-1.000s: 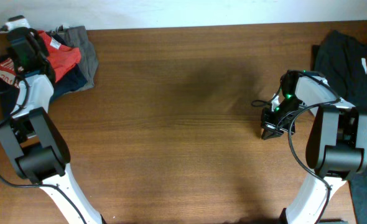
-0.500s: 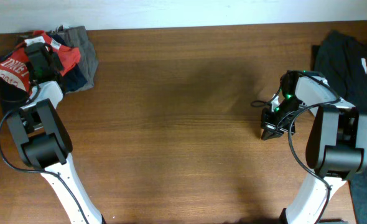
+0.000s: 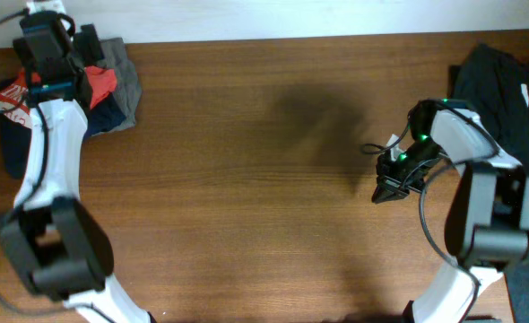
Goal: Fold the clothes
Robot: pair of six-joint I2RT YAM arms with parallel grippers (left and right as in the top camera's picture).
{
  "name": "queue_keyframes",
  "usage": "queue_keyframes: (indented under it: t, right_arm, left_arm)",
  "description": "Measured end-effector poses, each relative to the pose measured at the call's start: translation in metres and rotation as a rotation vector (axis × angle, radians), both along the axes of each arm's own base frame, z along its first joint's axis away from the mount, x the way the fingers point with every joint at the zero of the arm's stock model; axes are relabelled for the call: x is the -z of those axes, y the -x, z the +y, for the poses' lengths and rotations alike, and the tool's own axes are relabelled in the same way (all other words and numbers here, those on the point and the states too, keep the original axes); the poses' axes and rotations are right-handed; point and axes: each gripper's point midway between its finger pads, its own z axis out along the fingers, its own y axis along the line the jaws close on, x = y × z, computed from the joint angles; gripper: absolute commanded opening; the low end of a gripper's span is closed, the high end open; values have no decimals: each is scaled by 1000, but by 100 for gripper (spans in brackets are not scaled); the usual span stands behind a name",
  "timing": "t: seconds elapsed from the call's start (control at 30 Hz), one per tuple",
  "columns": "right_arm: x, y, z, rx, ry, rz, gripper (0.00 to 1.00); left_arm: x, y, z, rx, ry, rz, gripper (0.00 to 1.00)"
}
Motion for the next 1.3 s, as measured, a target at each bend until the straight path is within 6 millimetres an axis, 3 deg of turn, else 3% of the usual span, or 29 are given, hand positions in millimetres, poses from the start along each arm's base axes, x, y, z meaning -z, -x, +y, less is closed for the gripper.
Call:
queue_keyframes:
  t: [0.07,0.13,0.23,0.33,0.43,0.5,0.53,0.63,0.8,0.93,1.1,1.3]
  right_arm:
    - [-28,5,9,-17,-59,-51,4]
    - [-61,11,24,-38,-150,-127,4]
    - [-93,18,34,-65,-205,-227,4]
    - [-153,47,43,-117,-218,-418,5]
    - [-185,72,46,-145,-195,-551,15]
    - [-203,89,48,-163,-175,-648,34]
    - [-212,98,50,-169,-163,-698,55]
    - [-225,114,49,-160,-123,-777,80]
    - [-233,130,43,-124,-45,-846,83]
    - [-238,140,37,-111,11,-896,91]
    - [-254,160,29,-107,118,-1072,100]
    - [-268,185,13,0,259,-1224,99]
  left_arm:
    - [-27,24,-30,58,14,31,99]
    - [-38,49,-60,135,45,93,99]
    - [-50,83,-108,291,111,156,99]
    - [-62,125,-167,492,196,212,99]
    - [-66,154,-188,561,230,249,99]
    - [-73,169,-194,586,233,235,99]
    - [-75,177,-195,594,234,228,99]
    - [-77,207,-202,627,227,188,99]
    - [-61,272,-223,737,212,65,99]
    - [-33,301,-223,762,203,5,99]
    - [4,317,-222,767,200,-10,99]
    - [37,314,-223,759,218,57,99]
